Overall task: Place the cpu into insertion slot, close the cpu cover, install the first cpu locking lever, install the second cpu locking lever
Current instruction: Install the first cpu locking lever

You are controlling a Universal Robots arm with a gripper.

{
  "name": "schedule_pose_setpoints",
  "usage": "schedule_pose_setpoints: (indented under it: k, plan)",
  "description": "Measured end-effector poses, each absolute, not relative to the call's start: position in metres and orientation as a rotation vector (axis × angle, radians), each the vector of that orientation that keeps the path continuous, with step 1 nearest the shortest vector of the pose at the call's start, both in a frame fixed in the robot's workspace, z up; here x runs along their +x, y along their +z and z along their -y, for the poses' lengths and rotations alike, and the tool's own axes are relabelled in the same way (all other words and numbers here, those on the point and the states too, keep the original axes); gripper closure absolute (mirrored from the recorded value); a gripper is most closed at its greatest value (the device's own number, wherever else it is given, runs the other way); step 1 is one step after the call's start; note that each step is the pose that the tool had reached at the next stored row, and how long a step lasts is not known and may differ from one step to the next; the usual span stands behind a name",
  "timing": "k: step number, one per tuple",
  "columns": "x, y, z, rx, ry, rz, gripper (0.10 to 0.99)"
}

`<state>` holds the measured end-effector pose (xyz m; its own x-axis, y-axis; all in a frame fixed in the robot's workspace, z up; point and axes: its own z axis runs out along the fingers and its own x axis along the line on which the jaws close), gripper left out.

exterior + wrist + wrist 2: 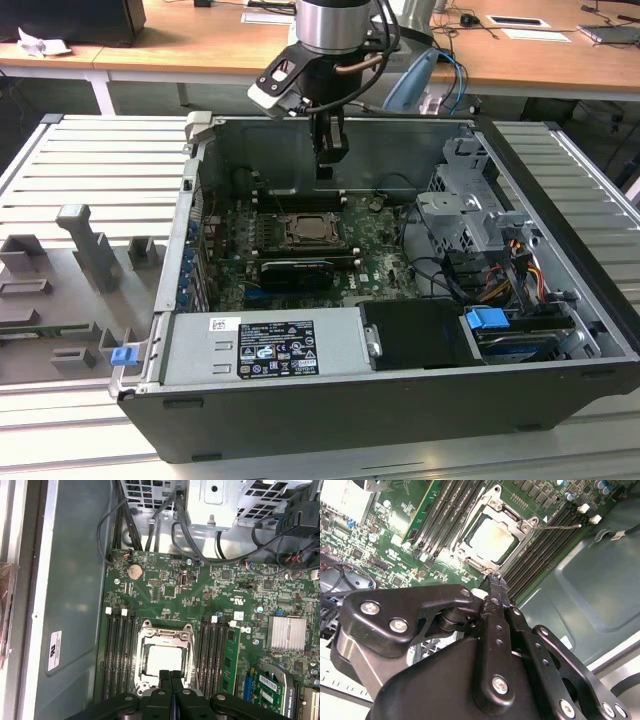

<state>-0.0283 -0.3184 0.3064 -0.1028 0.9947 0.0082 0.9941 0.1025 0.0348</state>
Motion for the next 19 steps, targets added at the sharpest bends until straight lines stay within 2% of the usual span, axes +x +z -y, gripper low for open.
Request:
schedule_pose_setpoints:
  k: [19]
  plan:
    - [-0.0282,0.3064,0.3184,1.786,0.052,-2.568,0.98]
